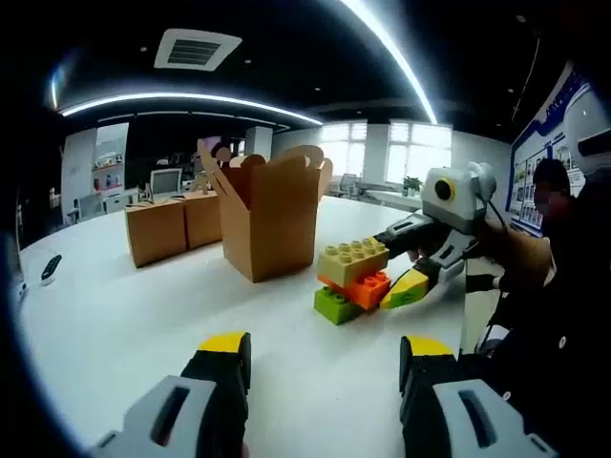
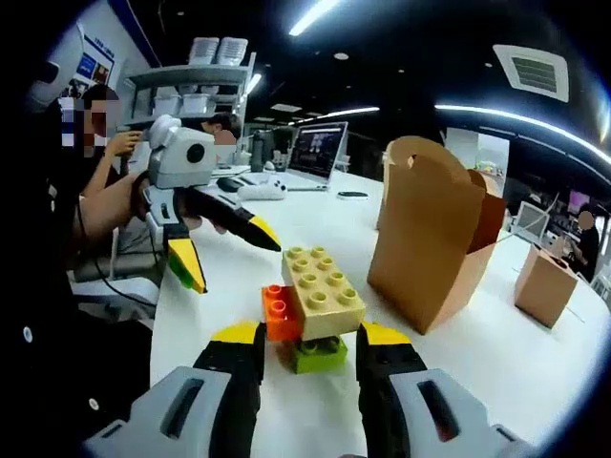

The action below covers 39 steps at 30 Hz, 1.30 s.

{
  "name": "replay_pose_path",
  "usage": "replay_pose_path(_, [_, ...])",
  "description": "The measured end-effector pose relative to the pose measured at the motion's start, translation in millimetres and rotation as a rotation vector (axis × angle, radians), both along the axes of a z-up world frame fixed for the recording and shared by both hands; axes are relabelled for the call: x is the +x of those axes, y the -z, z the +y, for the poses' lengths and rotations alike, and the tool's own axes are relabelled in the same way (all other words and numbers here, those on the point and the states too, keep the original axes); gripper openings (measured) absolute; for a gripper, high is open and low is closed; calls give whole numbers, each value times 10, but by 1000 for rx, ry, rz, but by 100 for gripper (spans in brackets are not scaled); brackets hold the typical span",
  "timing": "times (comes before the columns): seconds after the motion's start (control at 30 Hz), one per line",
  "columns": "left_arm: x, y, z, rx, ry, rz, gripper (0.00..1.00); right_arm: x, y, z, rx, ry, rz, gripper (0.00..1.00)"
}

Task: Pick up one paper box from the group, open the paper box, and remove the item inside

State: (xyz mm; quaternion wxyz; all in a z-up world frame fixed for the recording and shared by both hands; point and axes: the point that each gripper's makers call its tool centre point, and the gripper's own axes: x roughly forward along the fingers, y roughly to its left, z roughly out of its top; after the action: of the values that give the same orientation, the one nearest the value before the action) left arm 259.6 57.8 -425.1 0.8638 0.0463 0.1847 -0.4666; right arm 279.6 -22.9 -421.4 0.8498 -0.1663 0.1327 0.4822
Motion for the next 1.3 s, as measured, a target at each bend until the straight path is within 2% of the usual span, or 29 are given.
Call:
replay_pose_path(0.27, [4, 2, -16, -1, 4, 4, 63, 98, -40, -95, 5, -13, 14, 39])
replay_pose_path(0.47, [-8, -11, -13, -2, -1, 6, 63, -28, -56, -90, 14, -15, 17, 42])
replay_pose_path(0.63, [8, -16, 62, -2, -36, 14, 63, -150, -56, -227, 29, 26, 18, 45])
replay_pose_path(0.77, [17, 1, 162, 5, -72, 29, 63, -204, -70, -422, 49, 95, 30, 49])
replay_pose_path(0.97, [-10, -37, 421, 26, -148, 50, 66, -285, -195, -897, 86, 226, 49, 52])
replay_pose_path(1.17, [-27, -223, 669, 44, -216, 23, 70, -327, -409, -1333, 106, 317, 56, 54])
replay_pose_path(1.3, [-38, -388, 792, 57, -243, -2, 70, -353, -554, -1536, 99, 354, 47, 55])
